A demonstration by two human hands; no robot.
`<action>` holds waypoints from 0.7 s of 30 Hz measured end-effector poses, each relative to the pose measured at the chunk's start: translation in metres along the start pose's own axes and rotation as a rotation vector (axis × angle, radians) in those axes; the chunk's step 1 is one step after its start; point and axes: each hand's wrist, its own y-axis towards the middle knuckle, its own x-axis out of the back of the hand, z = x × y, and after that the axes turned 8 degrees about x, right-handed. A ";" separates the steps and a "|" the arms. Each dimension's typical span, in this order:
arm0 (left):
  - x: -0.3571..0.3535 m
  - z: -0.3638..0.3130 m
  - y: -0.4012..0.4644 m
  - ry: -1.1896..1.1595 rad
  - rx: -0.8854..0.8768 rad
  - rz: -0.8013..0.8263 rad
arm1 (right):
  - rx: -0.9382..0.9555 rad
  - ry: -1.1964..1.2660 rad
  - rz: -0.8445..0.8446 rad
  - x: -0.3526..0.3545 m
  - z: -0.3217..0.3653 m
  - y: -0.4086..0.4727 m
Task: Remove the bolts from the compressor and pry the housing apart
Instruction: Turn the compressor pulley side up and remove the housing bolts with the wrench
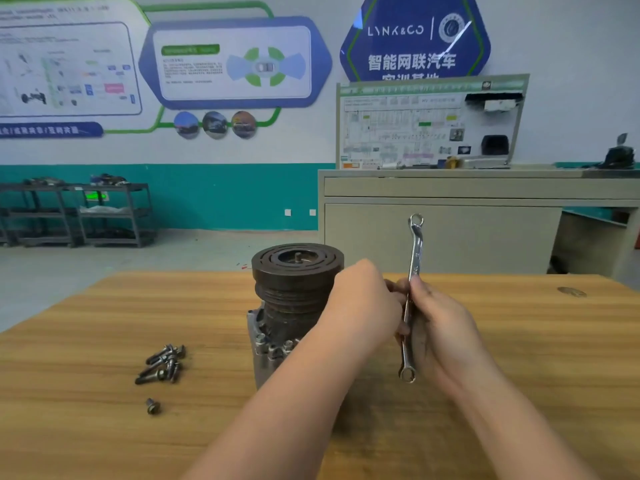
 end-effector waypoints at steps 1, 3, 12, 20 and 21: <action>0.001 0.001 0.001 0.008 -0.007 -0.031 | 0.005 0.011 0.016 0.000 -0.001 0.000; 0.003 0.002 0.001 0.050 -0.026 -0.101 | 0.005 0.053 0.050 0.001 0.000 0.000; 0.026 0.035 -0.039 -0.220 -0.360 -0.435 | -0.013 0.152 0.406 0.002 0.012 -0.006; 0.113 0.223 -0.024 -0.191 0.415 -0.668 | 0.228 -0.310 0.071 -0.006 -0.006 -0.014; 0.114 0.239 -0.020 -0.151 0.476 -0.655 | 0.243 -0.309 0.079 -0.009 -0.009 -0.018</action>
